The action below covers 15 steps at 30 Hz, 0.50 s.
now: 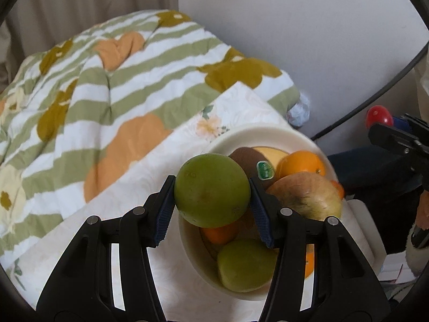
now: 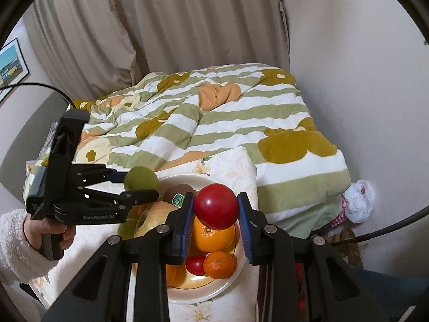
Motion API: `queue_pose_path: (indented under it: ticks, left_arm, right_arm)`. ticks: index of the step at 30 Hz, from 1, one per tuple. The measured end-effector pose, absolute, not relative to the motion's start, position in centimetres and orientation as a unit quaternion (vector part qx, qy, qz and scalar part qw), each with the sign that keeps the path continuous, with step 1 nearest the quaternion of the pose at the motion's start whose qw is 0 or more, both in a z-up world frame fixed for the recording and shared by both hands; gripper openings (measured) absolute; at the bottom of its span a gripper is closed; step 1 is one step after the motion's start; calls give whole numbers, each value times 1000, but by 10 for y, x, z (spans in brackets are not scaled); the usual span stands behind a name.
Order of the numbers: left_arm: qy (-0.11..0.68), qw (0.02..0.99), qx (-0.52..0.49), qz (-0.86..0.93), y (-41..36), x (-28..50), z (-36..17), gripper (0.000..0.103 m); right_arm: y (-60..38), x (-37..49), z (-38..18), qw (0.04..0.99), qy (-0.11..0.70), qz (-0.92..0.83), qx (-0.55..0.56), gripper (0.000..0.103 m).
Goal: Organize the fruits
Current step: 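Lower the green apple into the plate and open the left tool, then lower the red tomato into the plate and open the right tool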
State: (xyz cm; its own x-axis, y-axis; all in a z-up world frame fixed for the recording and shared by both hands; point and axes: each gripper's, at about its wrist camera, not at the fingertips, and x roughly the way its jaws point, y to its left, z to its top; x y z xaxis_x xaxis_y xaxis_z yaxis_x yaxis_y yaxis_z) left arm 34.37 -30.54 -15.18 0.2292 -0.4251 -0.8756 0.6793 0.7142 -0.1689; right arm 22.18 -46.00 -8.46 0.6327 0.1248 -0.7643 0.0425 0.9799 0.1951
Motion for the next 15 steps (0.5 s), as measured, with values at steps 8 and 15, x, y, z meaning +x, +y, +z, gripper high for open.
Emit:
queue_pose_path:
  ticks: [8, 15]
  left_arm:
    - [485, 794, 121, -346, -296, 347, -135, 103]
    - [475, 816, 100, -314, -275, 346, -108, 103]
  right_arm:
    - [-461, 226, -86, 892, 435, 21, 118, 29]
    - [-458, 238, -85, 891, 440, 39, 109, 29]
